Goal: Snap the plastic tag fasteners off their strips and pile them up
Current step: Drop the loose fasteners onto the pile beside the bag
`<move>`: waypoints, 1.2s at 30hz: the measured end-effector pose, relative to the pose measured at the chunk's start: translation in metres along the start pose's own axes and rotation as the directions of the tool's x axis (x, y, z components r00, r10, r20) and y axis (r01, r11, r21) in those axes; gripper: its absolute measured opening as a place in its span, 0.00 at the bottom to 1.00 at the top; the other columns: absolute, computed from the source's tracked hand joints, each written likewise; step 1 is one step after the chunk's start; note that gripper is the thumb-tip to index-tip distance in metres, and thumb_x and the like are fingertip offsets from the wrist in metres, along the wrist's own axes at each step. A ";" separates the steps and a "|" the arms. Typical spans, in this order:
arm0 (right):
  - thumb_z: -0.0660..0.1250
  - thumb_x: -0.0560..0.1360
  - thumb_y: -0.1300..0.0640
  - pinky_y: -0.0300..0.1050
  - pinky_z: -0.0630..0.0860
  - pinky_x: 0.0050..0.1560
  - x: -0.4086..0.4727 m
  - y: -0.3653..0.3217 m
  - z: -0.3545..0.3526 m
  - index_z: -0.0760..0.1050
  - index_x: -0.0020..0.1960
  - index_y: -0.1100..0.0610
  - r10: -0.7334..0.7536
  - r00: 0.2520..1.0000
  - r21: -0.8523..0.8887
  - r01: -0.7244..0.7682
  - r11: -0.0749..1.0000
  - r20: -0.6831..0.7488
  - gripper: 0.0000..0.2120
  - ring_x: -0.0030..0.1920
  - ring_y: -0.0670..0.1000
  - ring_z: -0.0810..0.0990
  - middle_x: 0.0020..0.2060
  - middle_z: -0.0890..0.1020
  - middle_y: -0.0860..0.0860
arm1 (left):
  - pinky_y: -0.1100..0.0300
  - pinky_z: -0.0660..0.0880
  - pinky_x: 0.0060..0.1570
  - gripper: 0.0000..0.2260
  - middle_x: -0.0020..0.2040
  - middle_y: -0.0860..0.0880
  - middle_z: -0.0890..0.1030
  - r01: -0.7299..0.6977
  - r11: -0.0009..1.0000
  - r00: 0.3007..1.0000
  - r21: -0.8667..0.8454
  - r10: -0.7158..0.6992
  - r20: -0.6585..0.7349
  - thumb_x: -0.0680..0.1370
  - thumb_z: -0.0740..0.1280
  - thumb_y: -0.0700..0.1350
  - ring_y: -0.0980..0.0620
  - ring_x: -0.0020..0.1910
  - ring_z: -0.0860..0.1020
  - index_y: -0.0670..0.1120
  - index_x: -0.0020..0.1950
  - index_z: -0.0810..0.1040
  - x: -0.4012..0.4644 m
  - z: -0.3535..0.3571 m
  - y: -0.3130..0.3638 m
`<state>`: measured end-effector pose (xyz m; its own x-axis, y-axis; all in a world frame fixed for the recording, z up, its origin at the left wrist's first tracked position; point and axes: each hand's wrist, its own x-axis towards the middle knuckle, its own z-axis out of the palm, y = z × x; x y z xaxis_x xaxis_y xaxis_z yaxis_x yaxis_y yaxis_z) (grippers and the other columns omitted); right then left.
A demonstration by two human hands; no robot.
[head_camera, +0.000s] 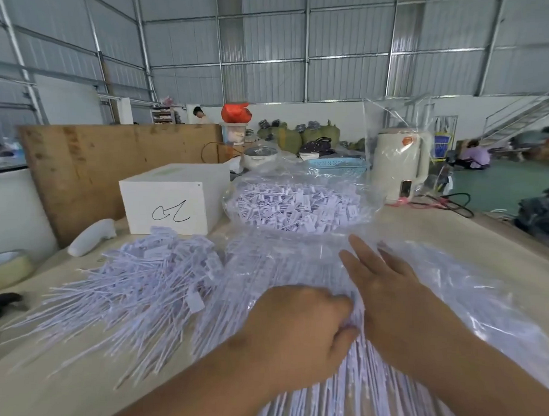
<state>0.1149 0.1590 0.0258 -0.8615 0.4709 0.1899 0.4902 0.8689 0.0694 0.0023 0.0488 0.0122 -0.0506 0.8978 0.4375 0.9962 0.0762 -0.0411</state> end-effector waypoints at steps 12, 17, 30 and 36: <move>0.58 0.76 0.60 0.46 0.72 0.60 -0.015 0.018 -0.009 0.71 0.64 0.48 0.119 0.993 0.077 -0.120 0.990 0.014 0.18 0.63 0.52 0.74 0.60 0.75 0.46 | 0.56 0.68 0.49 0.14 0.53 0.50 0.66 0.145 0.988 0.989 0.048 -0.146 0.031 0.77 0.59 0.44 0.49 0.53 0.69 0.51 0.62 0.71 0.019 0.038 -0.010; 0.58 0.75 0.58 0.46 0.67 0.60 -0.020 0.020 -0.008 0.70 0.64 0.52 0.201 0.977 0.018 -0.203 0.979 0.073 0.17 0.62 0.54 0.72 0.59 0.77 0.51 | 0.60 0.69 0.53 0.10 0.53 0.54 0.65 0.186 0.981 0.982 -0.056 -0.187 -0.019 0.77 0.58 0.50 0.54 0.55 0.68 0.53 0.57 0.69 0.019 0.045 -0.013; 0.59 0.70 0.59 0.45 0.66 0.55 -0.022 0.031 -0.018 0.62 0.37 0.51 0.229 0.970 -0.079 -0.222 0.972 0.087 0.07 0.44 0.50 0.65 0.35 0.67 0.45 | 0.64 0.68 0.58 0.12 0.55 0.57 0.67 0.162 0.955 0.976 -0.248 -0.192 -0.103 0.78 0.60 0.53 0.58 0.58 0.67 0.55 0.61 0.71 0.011 0.052 -0.007; 0.58 0.67 0.56 0.45 0.66 0.48 -0.015 0.034 -0.018 0.59 0.33 0.51 0.255 0.962 0.083 -0.247 0.965 -0.101 0.09 0.40 0.49 0.66 0.34 0.66 0.45 | 0.68 0.66 0.53 0.14 0.54 0.58 0.65 0.158 0.925 0.974 -0.346 -0.203 -0.098 0.77 0.63 0.50 0.59 0.56 0.68 0.54 0.62 0.71 0.012 0.051 -0.006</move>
<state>0.1474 0.1789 0.0426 -0.6902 0.6587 0.2996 0.6751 0.7352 -0.0610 -0.0074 0.0816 -0.0285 -0.2447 0.8168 0.5225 0.9378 0.0625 0.3415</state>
